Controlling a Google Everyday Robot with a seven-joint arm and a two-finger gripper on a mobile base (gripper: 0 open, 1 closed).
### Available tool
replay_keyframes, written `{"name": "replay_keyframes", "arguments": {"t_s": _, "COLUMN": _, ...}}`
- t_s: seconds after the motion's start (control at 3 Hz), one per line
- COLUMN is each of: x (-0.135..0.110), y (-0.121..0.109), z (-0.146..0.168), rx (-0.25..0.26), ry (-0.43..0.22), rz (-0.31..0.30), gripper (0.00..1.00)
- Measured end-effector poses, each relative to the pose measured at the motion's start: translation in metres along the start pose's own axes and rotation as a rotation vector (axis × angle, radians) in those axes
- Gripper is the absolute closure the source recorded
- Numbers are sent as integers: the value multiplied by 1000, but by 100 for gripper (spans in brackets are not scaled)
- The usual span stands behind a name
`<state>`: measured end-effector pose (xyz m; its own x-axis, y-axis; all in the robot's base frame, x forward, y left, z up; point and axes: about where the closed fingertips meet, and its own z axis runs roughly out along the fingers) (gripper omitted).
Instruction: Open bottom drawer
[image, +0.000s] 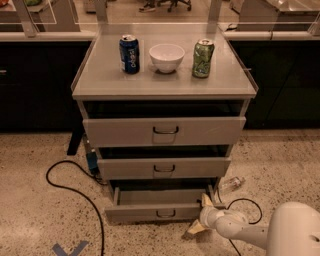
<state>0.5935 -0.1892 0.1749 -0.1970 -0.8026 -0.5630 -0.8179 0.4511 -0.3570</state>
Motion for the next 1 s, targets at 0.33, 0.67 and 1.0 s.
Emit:
{"name": "replay_keyframes", "arguments": {"t_s": 0.33, "x": 0, "y": 0, "z": 0, "rx": 0, "ry": 0, "rz": 0, "gripper": 0}}
{"name": "replay_keyframes", "arguments": {"t_s": 0.67, "x": 1, "y": 26, "z": 15, "rx": 10, "ry": -49, "rz": 73, "gripper": 0}}
{"name": "replay_keyframes", "arguments": {"t_s": 1.0, "x": 0, "y": 27, "z": 15, "rx": 10, "ry": -50, "rz": 76, "gripper": 0}}
